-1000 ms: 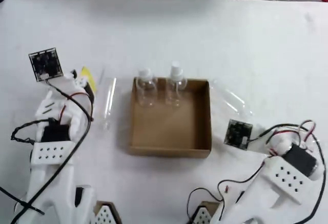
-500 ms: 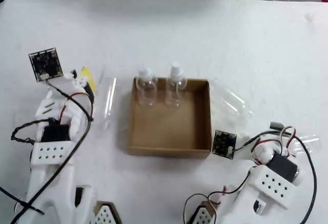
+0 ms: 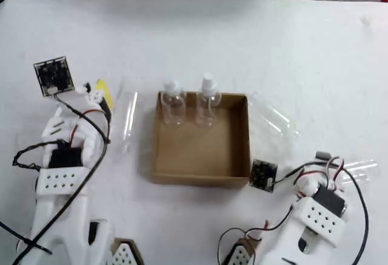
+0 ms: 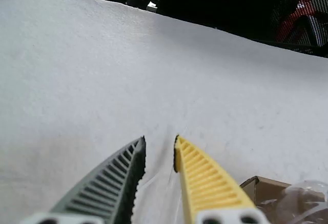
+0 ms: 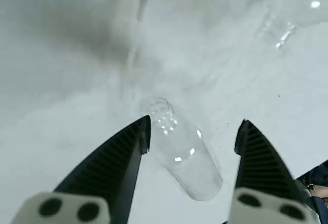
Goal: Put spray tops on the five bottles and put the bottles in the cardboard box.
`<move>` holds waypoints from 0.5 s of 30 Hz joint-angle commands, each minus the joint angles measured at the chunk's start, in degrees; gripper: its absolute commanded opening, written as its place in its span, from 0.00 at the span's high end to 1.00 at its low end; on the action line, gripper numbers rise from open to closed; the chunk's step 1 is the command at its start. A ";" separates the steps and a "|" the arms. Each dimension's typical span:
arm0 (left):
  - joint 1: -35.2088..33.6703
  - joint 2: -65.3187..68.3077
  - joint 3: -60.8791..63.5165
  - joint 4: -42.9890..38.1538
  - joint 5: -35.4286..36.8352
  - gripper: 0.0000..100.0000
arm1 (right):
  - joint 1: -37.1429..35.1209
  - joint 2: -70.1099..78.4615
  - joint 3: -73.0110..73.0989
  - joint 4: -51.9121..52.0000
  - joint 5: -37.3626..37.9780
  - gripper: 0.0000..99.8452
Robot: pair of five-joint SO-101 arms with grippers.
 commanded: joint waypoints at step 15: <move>0.84 -2.07 -0.62 -1.58 0.26 0.90 | 2.15 0.22 10.29 -19.21 2.02 0.76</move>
